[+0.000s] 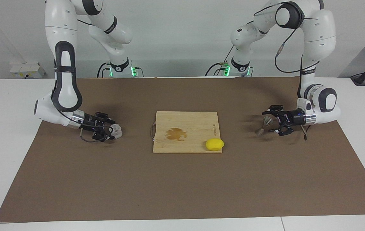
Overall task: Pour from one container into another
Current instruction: 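Grasp the metal cup with the left gripper while the right gripper grasps the glass, then lift the metal cup with the left gripper and carry it over the board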
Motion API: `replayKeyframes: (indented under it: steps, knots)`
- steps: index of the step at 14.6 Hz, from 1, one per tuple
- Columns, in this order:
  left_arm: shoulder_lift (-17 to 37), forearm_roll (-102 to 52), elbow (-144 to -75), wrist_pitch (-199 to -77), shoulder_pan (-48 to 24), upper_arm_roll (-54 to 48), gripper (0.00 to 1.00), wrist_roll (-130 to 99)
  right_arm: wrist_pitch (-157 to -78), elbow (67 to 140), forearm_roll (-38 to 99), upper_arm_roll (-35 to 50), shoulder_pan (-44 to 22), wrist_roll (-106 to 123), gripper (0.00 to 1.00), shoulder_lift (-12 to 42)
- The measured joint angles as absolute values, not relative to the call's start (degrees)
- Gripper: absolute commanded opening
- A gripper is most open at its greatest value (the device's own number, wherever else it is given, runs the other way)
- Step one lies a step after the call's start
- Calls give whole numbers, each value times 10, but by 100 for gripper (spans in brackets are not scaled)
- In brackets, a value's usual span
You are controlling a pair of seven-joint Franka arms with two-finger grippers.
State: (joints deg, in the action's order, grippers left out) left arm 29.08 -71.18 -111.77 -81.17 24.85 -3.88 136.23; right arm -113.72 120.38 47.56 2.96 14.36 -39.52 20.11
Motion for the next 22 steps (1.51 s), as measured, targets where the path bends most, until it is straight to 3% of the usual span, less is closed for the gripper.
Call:
replayKeyframes:
  steps: [4,9,11,14,17,22]
  knots:
    - [291,-712,-1123,-810,251,-37,98,1378,-1137,1205,480,30,143,-395,100,201]
    - [291,-712,-1126,-809,251,-35,87,1384,-1137,1206,480,30,142,-395,100,201]
    - [291,-712,-1127,-809,251,-34,74,1384,-1137,1206,480,30,135,-395,100,201]
    - [291,-712,-1128,-809,252,-34,66,1385,-1138,1206,480,30,131,-395,100,201]
    - [291,-712,-1128,-809,255,-32,47,1385,-1138,1206,480,28,132,-395,100,201]
    - [291,-713,-1128,-809,260,-32,37,1385,-1138,1208,481,26,144,-395,100,201]
